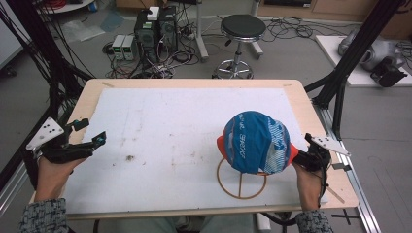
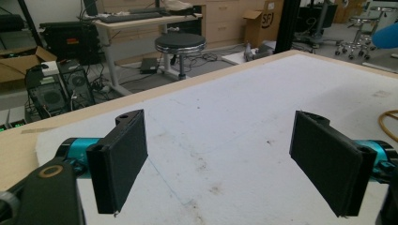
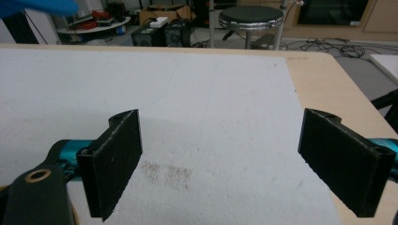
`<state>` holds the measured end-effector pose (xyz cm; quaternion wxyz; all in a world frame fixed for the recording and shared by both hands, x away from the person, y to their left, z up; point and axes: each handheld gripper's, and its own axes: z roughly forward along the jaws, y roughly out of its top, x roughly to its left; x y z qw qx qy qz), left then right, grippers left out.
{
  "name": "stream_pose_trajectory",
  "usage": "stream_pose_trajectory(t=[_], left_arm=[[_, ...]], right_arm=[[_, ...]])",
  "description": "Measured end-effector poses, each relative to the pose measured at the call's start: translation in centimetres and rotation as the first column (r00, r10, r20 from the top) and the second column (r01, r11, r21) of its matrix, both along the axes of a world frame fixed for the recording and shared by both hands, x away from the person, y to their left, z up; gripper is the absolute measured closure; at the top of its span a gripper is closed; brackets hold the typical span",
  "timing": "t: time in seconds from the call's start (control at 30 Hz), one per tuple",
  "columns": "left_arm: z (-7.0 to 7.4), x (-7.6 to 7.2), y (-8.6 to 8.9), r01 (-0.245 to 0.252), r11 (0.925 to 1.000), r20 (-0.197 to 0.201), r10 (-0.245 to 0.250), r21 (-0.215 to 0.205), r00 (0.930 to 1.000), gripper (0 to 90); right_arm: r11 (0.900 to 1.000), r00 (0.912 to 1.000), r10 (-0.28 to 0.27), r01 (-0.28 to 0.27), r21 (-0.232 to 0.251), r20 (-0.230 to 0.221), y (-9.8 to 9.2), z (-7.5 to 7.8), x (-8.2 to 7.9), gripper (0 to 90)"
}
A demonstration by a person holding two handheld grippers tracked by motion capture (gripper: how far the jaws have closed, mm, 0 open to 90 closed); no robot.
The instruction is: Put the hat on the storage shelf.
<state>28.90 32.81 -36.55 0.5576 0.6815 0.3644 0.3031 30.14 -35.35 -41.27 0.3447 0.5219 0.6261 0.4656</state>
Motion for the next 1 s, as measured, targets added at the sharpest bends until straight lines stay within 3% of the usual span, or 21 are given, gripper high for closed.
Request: stream_pose_trajectory(t=[1.0], left_arm=[[-0.04,0.03,0.29,-0.007,1.0,-0.003,0.007,-0.003,1.0,19.6]], right_arm=[[1.0,0.9999,0.004,-0.004,0.0,-0.014,-0.14,-0.49,0.02,12.9]])
